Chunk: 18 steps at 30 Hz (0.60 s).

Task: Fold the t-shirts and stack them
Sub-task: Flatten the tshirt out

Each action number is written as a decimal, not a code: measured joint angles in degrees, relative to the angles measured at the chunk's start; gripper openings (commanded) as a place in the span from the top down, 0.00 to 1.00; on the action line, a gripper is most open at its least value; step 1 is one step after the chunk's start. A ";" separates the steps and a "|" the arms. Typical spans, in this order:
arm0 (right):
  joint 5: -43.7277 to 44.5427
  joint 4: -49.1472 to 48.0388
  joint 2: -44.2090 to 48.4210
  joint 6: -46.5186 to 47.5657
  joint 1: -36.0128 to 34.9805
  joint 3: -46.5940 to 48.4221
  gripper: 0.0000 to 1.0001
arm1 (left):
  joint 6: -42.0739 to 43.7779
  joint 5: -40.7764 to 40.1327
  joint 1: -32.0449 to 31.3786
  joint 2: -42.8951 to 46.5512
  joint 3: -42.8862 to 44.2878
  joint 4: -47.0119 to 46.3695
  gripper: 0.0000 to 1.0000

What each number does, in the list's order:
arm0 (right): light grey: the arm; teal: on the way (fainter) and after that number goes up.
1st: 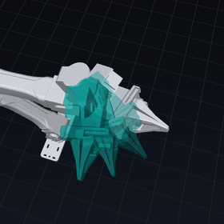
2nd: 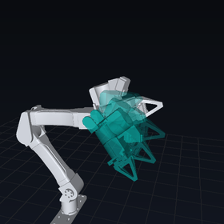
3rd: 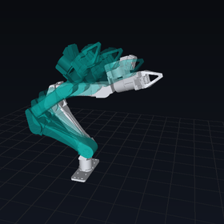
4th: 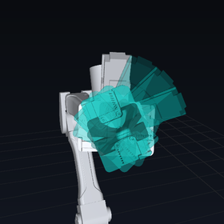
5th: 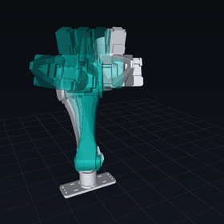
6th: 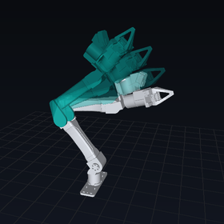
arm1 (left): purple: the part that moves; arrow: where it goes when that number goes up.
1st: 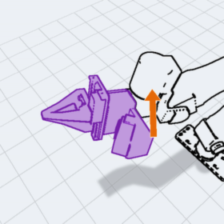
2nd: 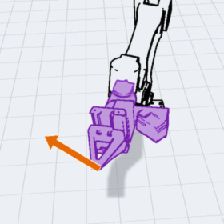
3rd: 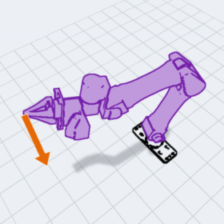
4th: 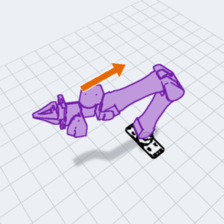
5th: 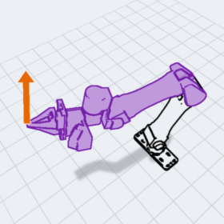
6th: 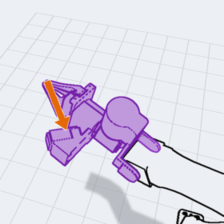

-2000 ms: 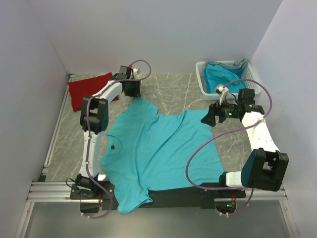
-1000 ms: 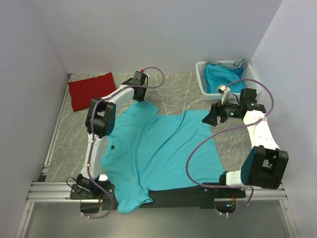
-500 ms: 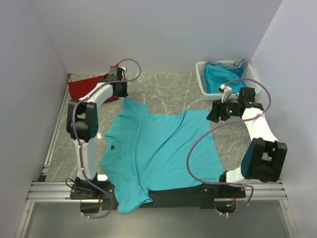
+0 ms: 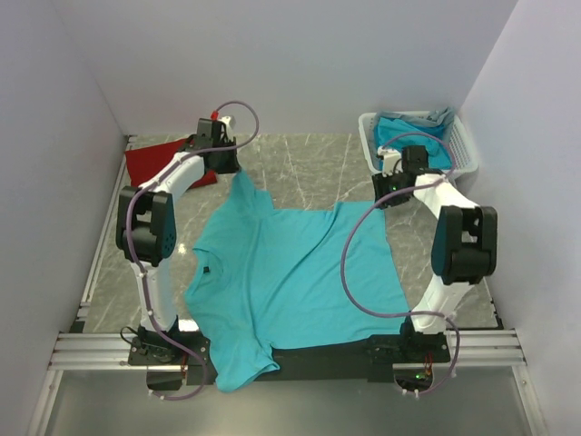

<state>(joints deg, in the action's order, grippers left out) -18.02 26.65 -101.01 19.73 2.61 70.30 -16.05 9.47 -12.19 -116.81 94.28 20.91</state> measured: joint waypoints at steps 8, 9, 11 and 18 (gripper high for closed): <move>6.62 -0.94 -9.25 -0.63 -1.62 7.45 0.56 | -0.20 1.36 0.02 0.37 -0.85 -0.52 1.00; 7.08 -0.96 -9.92 -0.59 -1.62 7.58 0.56 | -0.20 1.42 0.00 0.42 -0.85 -0.50 1.00; 7.89 -0.90 -11.10 -0.39 -1.60 7.91 0.57 | -0.20 1.57 0.00 0.44 -0.85 -0.52 1.00; 8.50 1.36 -14.64 -0.11 -1.62 10.58 0.57 | -0.20 1.81 0.02 0.70 -0.85 -0.50 1.00</move>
<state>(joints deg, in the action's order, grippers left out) -9.52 28.01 -115.66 19.62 0.99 80.88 -16.25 11.29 -12.16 -116.11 93.43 20.40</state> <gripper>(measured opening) 0.434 0.015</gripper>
